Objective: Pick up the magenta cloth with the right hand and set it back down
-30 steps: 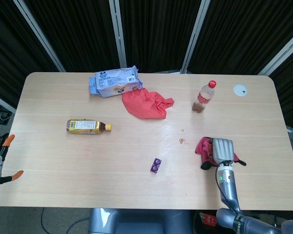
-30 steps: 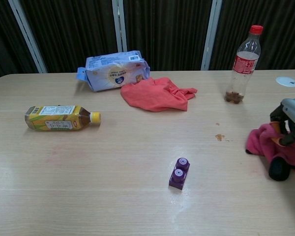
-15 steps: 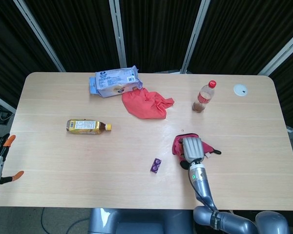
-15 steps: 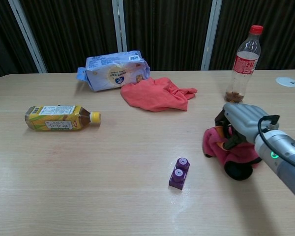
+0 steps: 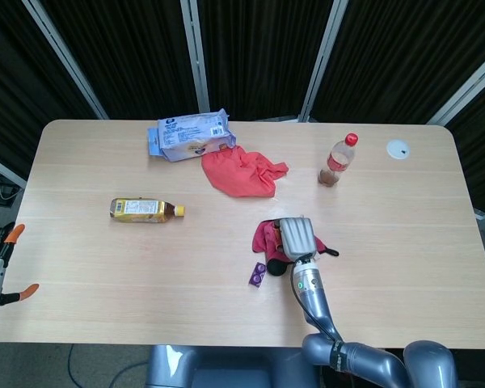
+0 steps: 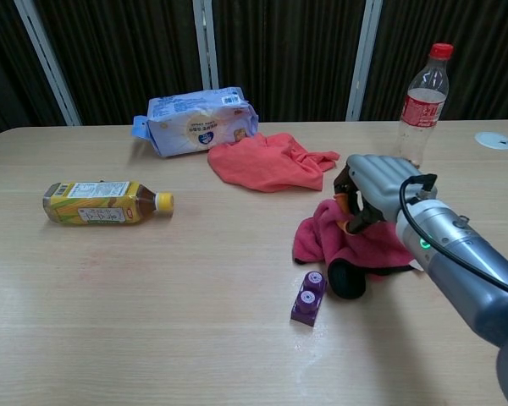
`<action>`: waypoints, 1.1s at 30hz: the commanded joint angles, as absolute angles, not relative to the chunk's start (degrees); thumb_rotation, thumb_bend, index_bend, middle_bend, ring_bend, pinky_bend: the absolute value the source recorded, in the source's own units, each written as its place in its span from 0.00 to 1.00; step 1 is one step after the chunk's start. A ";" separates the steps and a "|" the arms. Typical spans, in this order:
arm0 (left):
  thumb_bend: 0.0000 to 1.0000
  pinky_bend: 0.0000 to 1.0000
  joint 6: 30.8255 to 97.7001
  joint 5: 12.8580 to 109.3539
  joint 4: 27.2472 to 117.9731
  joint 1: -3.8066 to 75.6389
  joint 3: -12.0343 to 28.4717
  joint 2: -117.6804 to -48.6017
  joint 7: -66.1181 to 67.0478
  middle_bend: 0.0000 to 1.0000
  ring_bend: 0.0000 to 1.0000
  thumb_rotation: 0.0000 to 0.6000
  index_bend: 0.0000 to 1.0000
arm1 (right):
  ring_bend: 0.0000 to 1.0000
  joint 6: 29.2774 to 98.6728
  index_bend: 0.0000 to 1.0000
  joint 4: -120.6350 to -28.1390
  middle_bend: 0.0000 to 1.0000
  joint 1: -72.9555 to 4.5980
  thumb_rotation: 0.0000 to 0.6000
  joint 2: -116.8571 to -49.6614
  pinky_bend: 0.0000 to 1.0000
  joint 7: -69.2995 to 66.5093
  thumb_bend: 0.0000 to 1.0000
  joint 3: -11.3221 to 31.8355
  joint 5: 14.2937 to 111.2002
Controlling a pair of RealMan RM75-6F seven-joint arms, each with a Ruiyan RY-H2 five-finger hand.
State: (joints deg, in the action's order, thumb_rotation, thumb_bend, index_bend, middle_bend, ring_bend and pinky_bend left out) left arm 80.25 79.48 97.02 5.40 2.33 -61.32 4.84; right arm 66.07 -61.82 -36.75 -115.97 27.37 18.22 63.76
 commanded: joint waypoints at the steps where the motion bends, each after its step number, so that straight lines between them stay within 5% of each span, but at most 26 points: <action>1: 0.04 0.00 80.19 79.36 97.11 5.41 2.35 -61.32 4.90 0.00 0.00 1.00 0.00 | 0.66 65.34 0.72 -59.70 0.72 -36.83 1.00 -115.90 0.83 26.73 0.36 18.70 62.93; 20: 0.04 0.00 80.42 79.54 97.42 5.37 2.28 -61.45 5.00 0.00 0.00 1.00 0.00 | 0.66 64.86 0.72 -47.18 0.72 -35.56 1.00 -109.78 0.84 23.01 0.37 19.82 62.90; 33: 0.04 0.00 80.06 79.75 97.68 5.58 2.09 -61.62 5.19 0.00 0.00 1.00 0.00 | 0.66 64.19 0.72 -48.95 0.72 -34.62 1.00 -106.98 0.83 21.91 0.37 19.87 62.23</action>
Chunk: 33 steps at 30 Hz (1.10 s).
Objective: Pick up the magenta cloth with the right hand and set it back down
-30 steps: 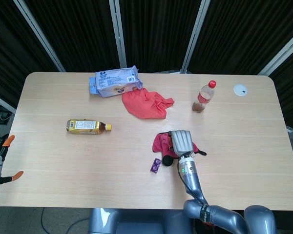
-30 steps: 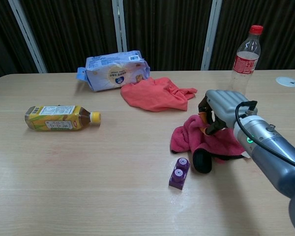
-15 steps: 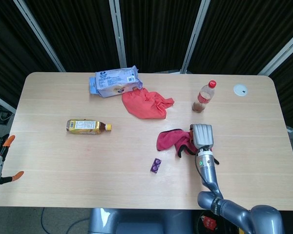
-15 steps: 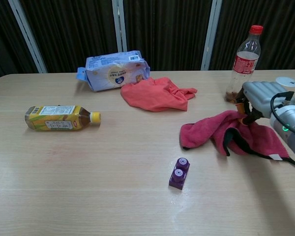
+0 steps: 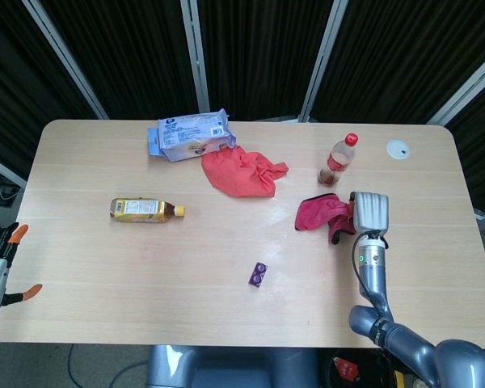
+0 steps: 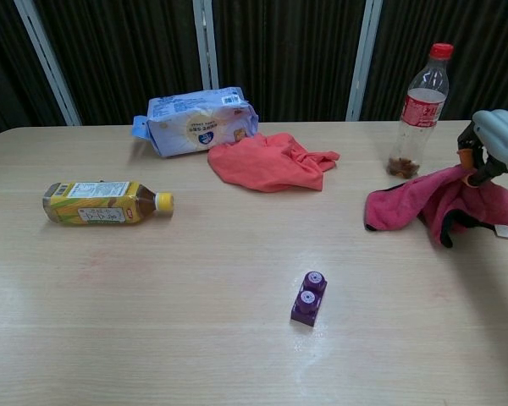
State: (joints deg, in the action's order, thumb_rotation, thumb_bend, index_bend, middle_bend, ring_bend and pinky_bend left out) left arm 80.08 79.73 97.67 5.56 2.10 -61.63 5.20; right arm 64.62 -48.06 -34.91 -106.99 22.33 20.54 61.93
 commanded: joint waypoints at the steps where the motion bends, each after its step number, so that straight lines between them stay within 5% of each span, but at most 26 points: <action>1: 0.04 0.00 80.06 79.78 97.69 5.59 2.08 -61.63 5.19 0.00 0.00 1.00 0.00 | 0.66 63.94 0.72 -49.41 0.72 -34.51 1.00 -107.21 0.83 21.61 0.37 19.53 62.32; 22: 0.04 0.00 80.30 79.47 97.66 5.44 2.22 -61.57 4.69 0.00 0.00 1.00 0.00 | 0.66 67.12 0.73 -67.52 0.73 -35.20 1.00 -109.68 0.84 18.30 0.38 12.13 73.48; 33: 0.04 0.00 80.38 79.41 97.70 5.40 2.26 -61.58 4.67 0.00 0.00 1.00 0.00 | 0.66 69.82 0.73 -68.40 0.73 -34.80 1.00 -102.57 0.83 21.00 0.38 16.24 72.65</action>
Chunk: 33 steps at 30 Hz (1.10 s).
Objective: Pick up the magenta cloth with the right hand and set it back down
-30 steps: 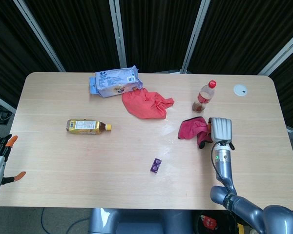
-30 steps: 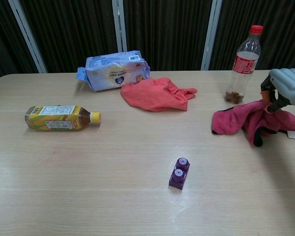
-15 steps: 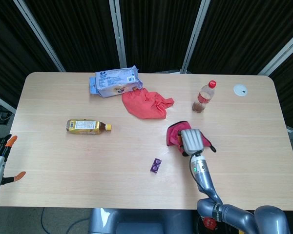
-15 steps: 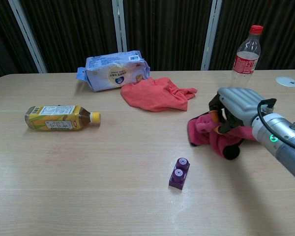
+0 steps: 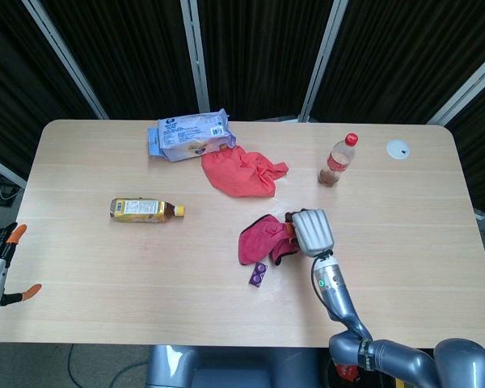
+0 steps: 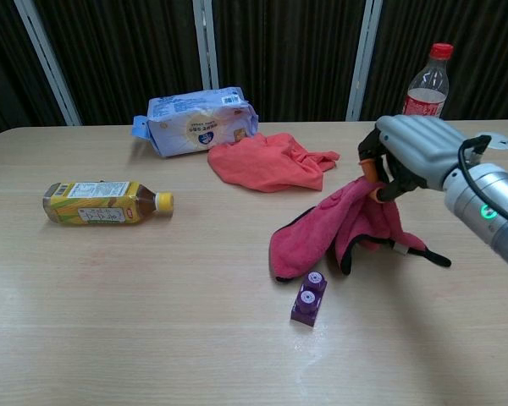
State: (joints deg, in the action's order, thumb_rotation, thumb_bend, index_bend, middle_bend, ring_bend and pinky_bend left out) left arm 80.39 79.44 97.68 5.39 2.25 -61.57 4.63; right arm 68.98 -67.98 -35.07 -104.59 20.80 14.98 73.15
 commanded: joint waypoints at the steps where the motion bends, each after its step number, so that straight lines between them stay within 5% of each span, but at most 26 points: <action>1: 0.04 0.00 80.38 79.39 97.72 5.40 2.26 -61.59 4.72 0.00 0.00 1.00 0.00 | 0.66 70.14 0.73 -68.65 0.73 -34.69 1.00 -101.59 0.83 20.97 0.38 16.77 72.52; 9: 0.04 0.00 80.62 79.58 97.72 5.40 2.25 -61.83 5.25 0.00 0.00 1.00 0.00 | 0.66 72.49 0.73 -72.72 0.73 -32.46 1.00 -92.26 0.84 20.29 0.38 20.45 70.27; 25: 0.04 0.00 81.32 80.13 97.57 5.18 2.17 -62.13 5.67 0.00 0.00 1.00 0.00 | 0.63 72.26 0.72 -71.11 0.72 -28.33 1.00 -87.51 0.83 19.42 0.38 18.20 66.52; 29: 0.04 0.00 81.42 80.15 97.51 5.16 2.21 -62.17 5.60 0.00 0.00 1.00 0.00 | 0.58 72.16 0.68 -70.43 0.67 -28.21 1.00 -87.67 0.84 19.30 0.37 18.73 65.12; 33: 0.04 0.00 81.48 80.21 97.52 5.17 2.28 -62.18 5.48 0.00 0.00 1.00 0.00 | 0.44 71.00 0.56 -72.00 0.50 -27.90 1.00 -86.82 0.82 18.08 0.24 19.07 63.74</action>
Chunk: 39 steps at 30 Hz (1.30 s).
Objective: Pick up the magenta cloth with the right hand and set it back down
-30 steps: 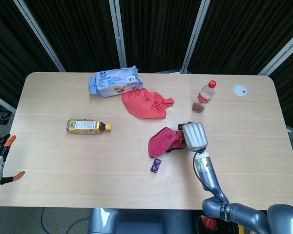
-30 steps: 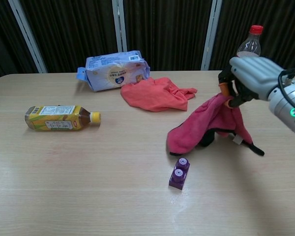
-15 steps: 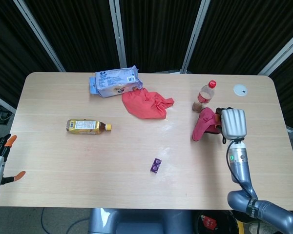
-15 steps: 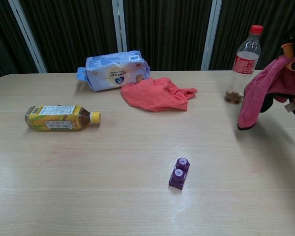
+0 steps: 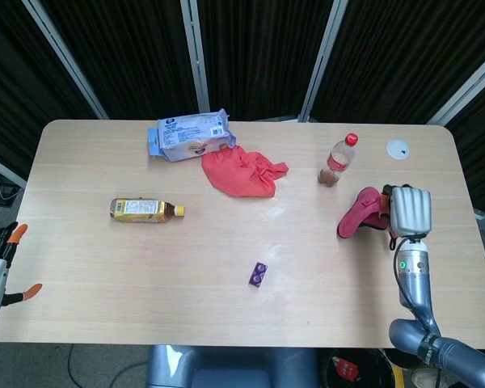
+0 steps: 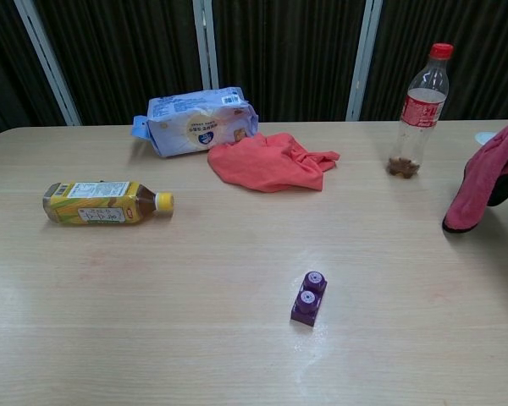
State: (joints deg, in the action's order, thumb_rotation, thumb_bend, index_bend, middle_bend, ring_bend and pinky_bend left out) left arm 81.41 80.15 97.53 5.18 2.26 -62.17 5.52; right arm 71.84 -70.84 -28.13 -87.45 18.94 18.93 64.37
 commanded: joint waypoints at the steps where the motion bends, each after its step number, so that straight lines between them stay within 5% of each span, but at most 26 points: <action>1: 0.04 0.00 81.60 80.29 97.49 5.14 2.30 -62.21 5.38 0.00 0.00 1.00 0.00 | 0.37 70.34 0.47 -72.87 0.41 -27.79 1.00 -86.22 0.80 17.68 0.18 18.94 63.53; 5: 0.04 0.00 81.75 80.36 97.45 5.08 2.35 -62.19 5.13 0.00 0.00 1.00 0.00 | 0.04 66.60 0.11 -77.61 0.05 -27.13 1.00 -82.98 0.49 17.78 0.01 17.68 61.73; 9: 0.04 0.00 81.72 80.34 97.41 5.09 2.36 -62.16 5.13 0.00 0.00 1.00 0.00 | 0.00 65.48 0.00 -80.38 0.00 -26.80 1.00 -81.06 0.24 20.19 0.00 16.73 60.30; 20: 0.04 0.00 81.98 80.80 97.22 5.05 2.27 -62.15 5.42 0.00 0.00 1.00 0.00 | 0.00 64.64 0.00 -87.40 0.00 -25.79 1.00 -73.65 0.06 31.03 0.00 12.94 56.21; 28: 0.04 0.00 81.89 80.71 97.24 5.04 2.23 -62.18 5.57 0.00 0.00 1.00 0.00 | 0.00 55.36 0.00 -94.75 0.00 -29.55 1.00 -65.65 0.03 39.52 0.00 9.75 47.64; 39: 0.04 0.00 81.75 80.50 97.33 5.05 2.31 -62.13 5.30 0.00 0.00 1.00 0.00 | 0.00 54.00 0.00 -100.69 0.00 -35.93 1.00 -61.54 0.01 50.45 0.00 5.11 33.29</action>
